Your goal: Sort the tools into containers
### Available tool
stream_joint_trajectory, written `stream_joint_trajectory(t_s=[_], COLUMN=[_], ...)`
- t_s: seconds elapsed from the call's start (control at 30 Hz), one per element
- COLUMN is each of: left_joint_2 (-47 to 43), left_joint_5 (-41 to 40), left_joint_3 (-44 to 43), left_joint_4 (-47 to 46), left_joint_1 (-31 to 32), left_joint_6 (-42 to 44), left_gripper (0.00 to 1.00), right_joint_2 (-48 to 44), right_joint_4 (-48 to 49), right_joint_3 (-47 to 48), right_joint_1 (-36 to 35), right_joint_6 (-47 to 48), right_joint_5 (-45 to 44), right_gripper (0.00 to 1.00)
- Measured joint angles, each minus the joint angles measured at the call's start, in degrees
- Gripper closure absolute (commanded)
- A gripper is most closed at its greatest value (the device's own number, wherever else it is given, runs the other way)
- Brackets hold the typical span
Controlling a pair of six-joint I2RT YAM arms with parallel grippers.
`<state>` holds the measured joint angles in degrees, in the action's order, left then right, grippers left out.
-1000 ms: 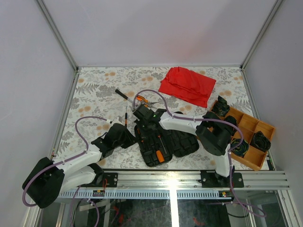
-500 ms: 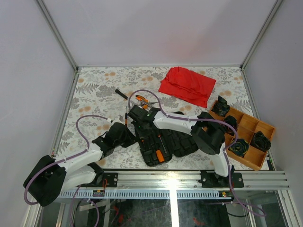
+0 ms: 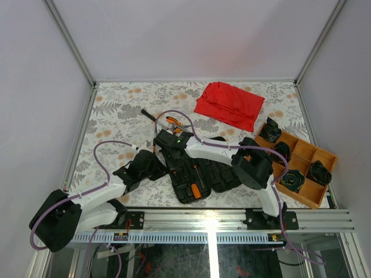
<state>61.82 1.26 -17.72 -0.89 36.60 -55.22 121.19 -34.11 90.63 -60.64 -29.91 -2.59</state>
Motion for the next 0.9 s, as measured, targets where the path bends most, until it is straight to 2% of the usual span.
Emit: stream_joint_trajectory(t_s=[0.8,0.9], left_joint_2=[0.3,0.0], left_joint_5=[-0.1,-0.2], left_joint_3=[0.1,0.2], left_joint_4=[-0.5,-0.5], left_joint_1=[0.1,0.1], left_joint_6=[0.3,0.2], left_gripper=[1.0,1.0], right_joint_2=[1.7,-0.5], right_joint_4=[-0.4,3.0], right_joint_3=[0.2,-3.3], right_joint_1=[-0.1,-0.2], right_joint_6=[0.2,0.1], right_joint_5=[0.6,0.2], right_gripper=[1.0,0.96])
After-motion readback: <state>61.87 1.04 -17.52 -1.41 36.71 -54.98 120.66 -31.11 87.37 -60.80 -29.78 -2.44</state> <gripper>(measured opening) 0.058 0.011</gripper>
